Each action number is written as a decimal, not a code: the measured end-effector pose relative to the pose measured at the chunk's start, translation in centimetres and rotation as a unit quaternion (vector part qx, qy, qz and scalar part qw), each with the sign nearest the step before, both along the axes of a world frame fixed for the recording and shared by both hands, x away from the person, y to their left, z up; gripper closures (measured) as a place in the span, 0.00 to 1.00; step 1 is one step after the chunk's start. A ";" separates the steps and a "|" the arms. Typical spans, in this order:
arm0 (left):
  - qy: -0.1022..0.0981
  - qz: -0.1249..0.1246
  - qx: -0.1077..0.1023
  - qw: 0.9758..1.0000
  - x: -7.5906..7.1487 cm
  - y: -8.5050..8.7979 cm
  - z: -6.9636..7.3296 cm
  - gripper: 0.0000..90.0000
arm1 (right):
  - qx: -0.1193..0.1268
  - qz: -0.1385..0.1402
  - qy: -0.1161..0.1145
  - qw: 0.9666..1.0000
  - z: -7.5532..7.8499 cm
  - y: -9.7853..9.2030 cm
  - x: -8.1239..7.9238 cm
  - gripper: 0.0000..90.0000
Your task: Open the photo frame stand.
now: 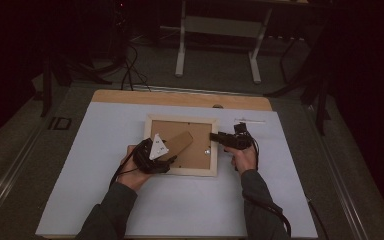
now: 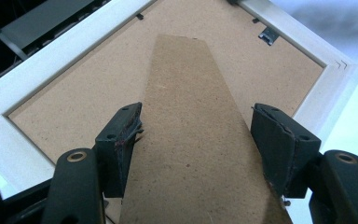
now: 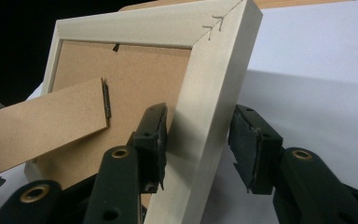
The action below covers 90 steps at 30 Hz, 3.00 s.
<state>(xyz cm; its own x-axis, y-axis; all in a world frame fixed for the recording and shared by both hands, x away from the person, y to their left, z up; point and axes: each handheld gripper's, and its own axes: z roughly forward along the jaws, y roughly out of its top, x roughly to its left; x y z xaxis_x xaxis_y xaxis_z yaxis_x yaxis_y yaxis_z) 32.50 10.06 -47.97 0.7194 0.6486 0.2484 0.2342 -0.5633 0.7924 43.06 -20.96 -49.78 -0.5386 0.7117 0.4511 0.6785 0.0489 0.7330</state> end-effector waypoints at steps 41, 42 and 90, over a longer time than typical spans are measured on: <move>0.232 0.002 -0.192 0.954 3.4 2.8 -0.5 0.68 | 0.008 -0.008 -0.043 0.999 0.8 0.2 -1.6 0.65; 0.231 0.001 -0.190 0.954 3.4 2.8 -0.5 0.68 | 0.007 -0.007 -0.045 0.999 0.8 0.2 -1.6 0.65; 0.142 0.025 -0.121 0.982 3.1 1.1 1.1 0.81 | -0.044 -0.004 -0.130 0.991 5.6 0.7 -2.3 0.68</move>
<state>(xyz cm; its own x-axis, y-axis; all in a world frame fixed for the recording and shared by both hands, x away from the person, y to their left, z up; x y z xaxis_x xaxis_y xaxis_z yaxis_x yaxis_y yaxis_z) 35.61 11.18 -46.85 0.7025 0.7007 -0.1244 0.4887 -0.3479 0.8001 40.76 -20.25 -44.13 -0.6225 0.7467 0.2343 0.4679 0.1151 0.8763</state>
